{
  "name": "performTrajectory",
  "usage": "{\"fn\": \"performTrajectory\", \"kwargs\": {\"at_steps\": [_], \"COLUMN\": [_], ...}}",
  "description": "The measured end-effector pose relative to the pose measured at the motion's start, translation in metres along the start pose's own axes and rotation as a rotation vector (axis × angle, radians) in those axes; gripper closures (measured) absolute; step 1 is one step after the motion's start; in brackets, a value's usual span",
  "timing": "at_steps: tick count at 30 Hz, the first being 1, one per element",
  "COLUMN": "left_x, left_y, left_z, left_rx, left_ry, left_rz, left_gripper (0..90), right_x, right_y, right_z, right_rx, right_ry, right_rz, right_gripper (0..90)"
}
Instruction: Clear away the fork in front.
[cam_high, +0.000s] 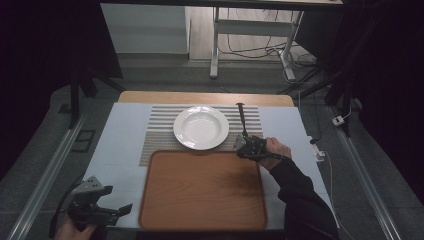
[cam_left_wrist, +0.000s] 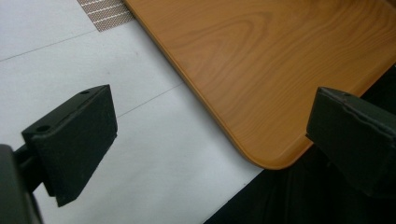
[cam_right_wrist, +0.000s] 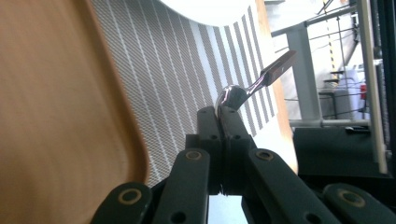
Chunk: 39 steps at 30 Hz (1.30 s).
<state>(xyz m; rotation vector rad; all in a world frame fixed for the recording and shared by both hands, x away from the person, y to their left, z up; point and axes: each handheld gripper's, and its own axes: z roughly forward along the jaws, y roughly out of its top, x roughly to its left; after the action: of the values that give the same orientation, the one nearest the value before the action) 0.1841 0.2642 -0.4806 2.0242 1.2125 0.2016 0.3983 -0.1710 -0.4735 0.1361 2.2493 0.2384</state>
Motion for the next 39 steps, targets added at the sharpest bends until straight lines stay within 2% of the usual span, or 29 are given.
{"fn": "performTrajectory", "kwargs": {"at_steps": [5,8,9,10,11,12,13,14,15,17,20,21,22,31,35,36,38,39], "left_x": [0.000,0.000,0.000,0.000,0.000,0.000,0.000,0.000,-0.001,-0.001,-0.001,-0.002,-0.002,-0.001,-0.002,-0.002,-0.002,-0.002], "left_y": [0.000,0.000,0.000,0.000,0.000,0.000,0.000,0.000,0.000,0.000,0.000,0.000,0.000,0.001,0.002,0.002,0.003,0.004], "left_z": [0.000,0.000,0.000,0.000,0.000,0.000,0.000,0.000,0.000,0.000,0.000,0.000,0.000,0.001,0.002,0.002,0.003,0.003], "left_rx": [0.001,0.001,0.001,0.001,0.001,0.001,0.001,0.001,0.001,0.001,0.004,0.003,0.003,0.007,0.018,0.022,0.028,0.027], "left_ry": [0.002,0.002,0.003,0.003,0.003,0.003,0.004,0.003,0.003,0.001,0.007,0.007,0.008,0.016,0.009,0.004,-0.008,-0.014], "left_rz": [0.000,0.001,0.001,0.001,0.001,0.001,0.002,0.002,0.002,0.005,0.011,0.013,0.014,-0.001,0.012,0.015,0.024,0.029], "left_gripper": [2.2,2.2,2.2,2.2,2.2,2.2,2.2,2.2,2.2,2.2,2.2,2.0,2.0,1.3,1.2,1.2,1.2,1.2], "right_x": [0.001,0.000,-0.001,-0.001,-0.003,-0.004,-0.004,-0.006,-0.006,-0.008,-0.009,-0.009,-0.009,-0.002,0.001,0.002,0.003,0.003], "right_y": [-0.004,-0.009,-0.012,-0.012,-0.014,-0.016,-0.016,-0.019,-0.019,-0.023,-0.025,-0.027,-0.027,-0.028,-0.028,-0.028,-0.028,-0.029], "right_z": [-0.013,-0.019,-0.024,-0.024,-0.027,-0.032,-0.032,-0.037,-0.037,-0.045,-0.050,-0.055,-0.055,-0.073,-0.078,-0.081,-0.083,-0.086], "right_rx": [-0.042,-0.084,-0.125,-0.125,-0.142,-0.177,-0.177,-0.210,-0.210,-0.258,-0.287,-0.316,-0.316,-0.424,-0.441,-0.458,-0.474,-0.491], "right_ry": [0.033,0.074,0.103,0.103,0.120,0.144,0.144,0.176,0.176,0.214,0.235,0.256,0.256,0.383,0.423,0.446,0.456,0.480], "right_rz": [0.051,0.124,0.167,0.167,0.187,0.238,0.238,0.281,0.281,0.332,0.360,0.394,0.394,0.481,0.508,0.525,0.532,0.540], "right_gripper": [89.2,89.2,89.2,89.2,89.2,89.2,89.2,89.2,89.2,89.2,89.2,89.2,89.2,89.1,89.2,89.2,89.2,89.2]}}
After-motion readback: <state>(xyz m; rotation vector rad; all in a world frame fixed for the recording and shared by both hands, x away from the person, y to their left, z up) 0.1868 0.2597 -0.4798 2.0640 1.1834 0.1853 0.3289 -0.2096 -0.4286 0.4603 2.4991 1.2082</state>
